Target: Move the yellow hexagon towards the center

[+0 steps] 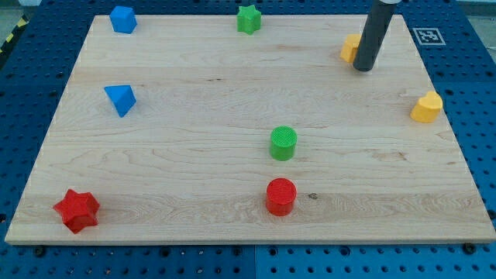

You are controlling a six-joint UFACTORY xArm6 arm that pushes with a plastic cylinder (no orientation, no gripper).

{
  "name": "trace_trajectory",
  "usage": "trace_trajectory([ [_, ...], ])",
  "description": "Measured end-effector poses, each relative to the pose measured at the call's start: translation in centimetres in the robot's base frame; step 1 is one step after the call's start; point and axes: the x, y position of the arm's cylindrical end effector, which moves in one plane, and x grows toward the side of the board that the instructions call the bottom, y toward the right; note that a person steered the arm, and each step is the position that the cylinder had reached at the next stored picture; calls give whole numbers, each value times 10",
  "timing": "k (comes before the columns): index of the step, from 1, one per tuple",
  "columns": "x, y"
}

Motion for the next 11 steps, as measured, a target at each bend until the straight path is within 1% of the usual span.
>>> trace_trajectory([
  [1, 32, 14],
  [2, 20, 44],
  [3, -27, 40],
  [4, -47, 38],
  [5, -51, 37],
  [10, -55, -48],
  [11, -38, -52],
])
